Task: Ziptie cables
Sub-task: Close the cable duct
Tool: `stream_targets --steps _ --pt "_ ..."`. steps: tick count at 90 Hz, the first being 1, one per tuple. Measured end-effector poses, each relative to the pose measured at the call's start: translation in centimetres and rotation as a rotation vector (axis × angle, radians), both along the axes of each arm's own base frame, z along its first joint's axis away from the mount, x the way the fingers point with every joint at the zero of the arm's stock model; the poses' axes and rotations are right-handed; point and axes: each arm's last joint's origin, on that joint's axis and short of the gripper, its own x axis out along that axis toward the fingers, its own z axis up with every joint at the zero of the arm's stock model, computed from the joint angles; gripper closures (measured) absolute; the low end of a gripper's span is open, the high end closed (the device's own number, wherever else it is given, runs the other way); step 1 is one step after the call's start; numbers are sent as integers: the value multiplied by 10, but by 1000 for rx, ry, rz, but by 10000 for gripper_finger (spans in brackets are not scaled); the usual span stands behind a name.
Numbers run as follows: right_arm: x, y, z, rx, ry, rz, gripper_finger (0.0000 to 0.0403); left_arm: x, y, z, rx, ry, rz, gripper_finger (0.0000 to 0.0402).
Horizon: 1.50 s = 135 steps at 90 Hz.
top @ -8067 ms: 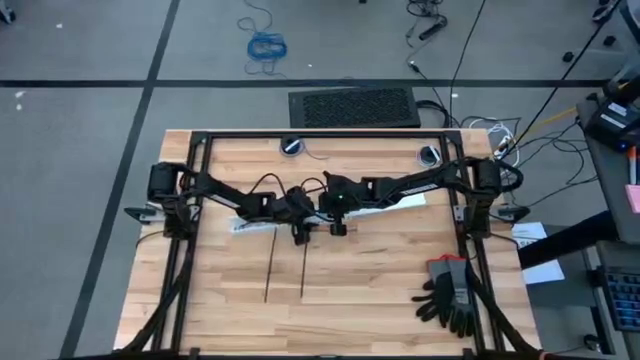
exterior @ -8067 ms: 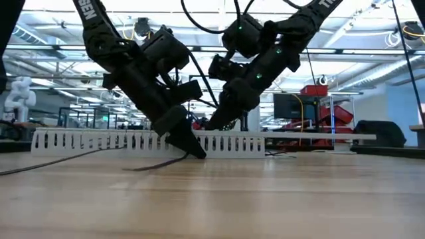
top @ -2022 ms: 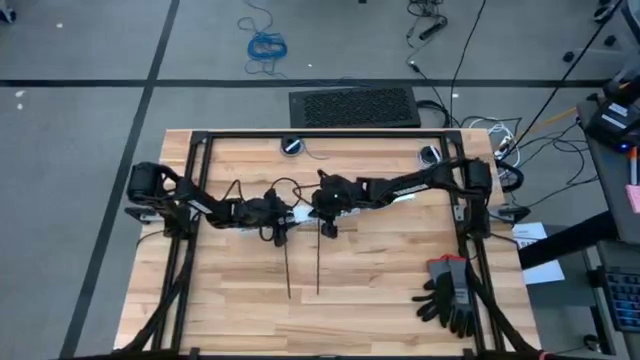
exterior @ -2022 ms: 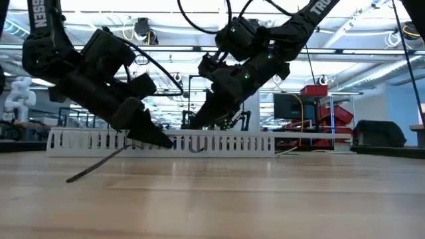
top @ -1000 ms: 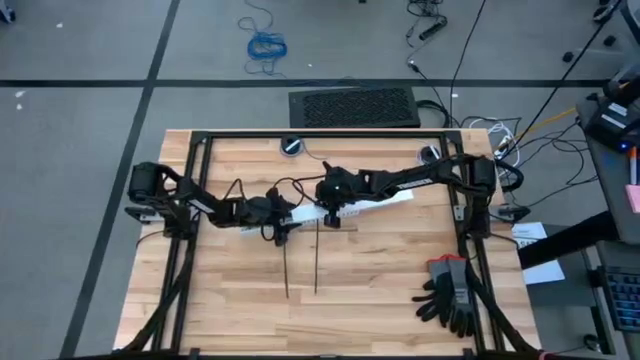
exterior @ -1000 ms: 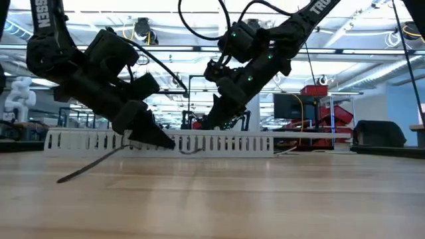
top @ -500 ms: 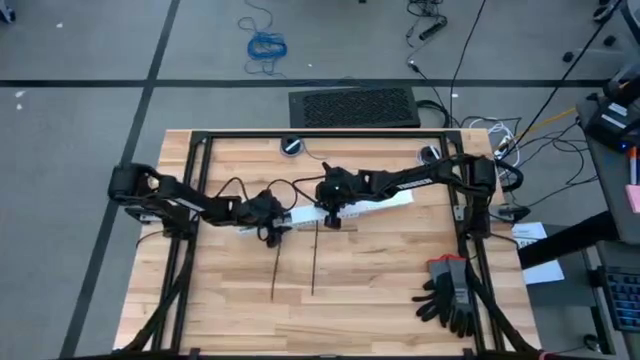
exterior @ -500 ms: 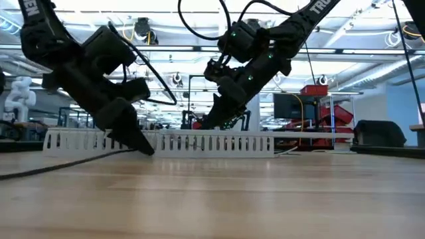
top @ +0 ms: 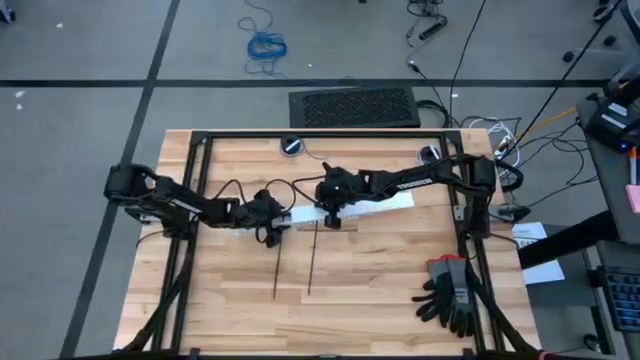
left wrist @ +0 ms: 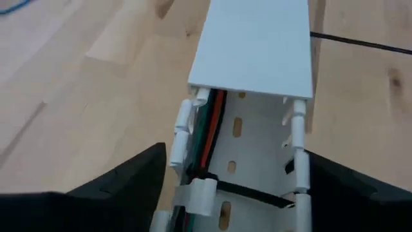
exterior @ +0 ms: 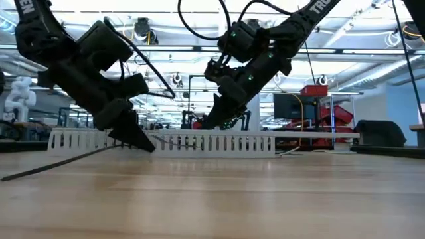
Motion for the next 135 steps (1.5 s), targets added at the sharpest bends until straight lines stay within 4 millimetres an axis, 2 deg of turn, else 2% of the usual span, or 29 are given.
stream_targets --steps 21,34,47,61,74,103,135 --pt "0 0 0 0 3 -1 403 4 -2 -1 10 -31 -25 164" --pt "-1 0 4 11 -6 -12 403 7 -1 -8 10 -21 -24 168" --pt "-5 4 17 34 -27 20 403 10 -1 -8 13 -43 -30 169" --pt "3 14 36 22 -102 78 403 10 -1 -7 26 -56 -39 169" --pt "7 20 23 22 -71 108 403 11 -1 -7 26 -64 -46 169" --pt "25 17 -8 76 -122 111 403 11 -1 -6 42 -77 -63 169" --pt "26 18 -10 79 -120 110 403 18 4 -1 73 -94 -113 168"
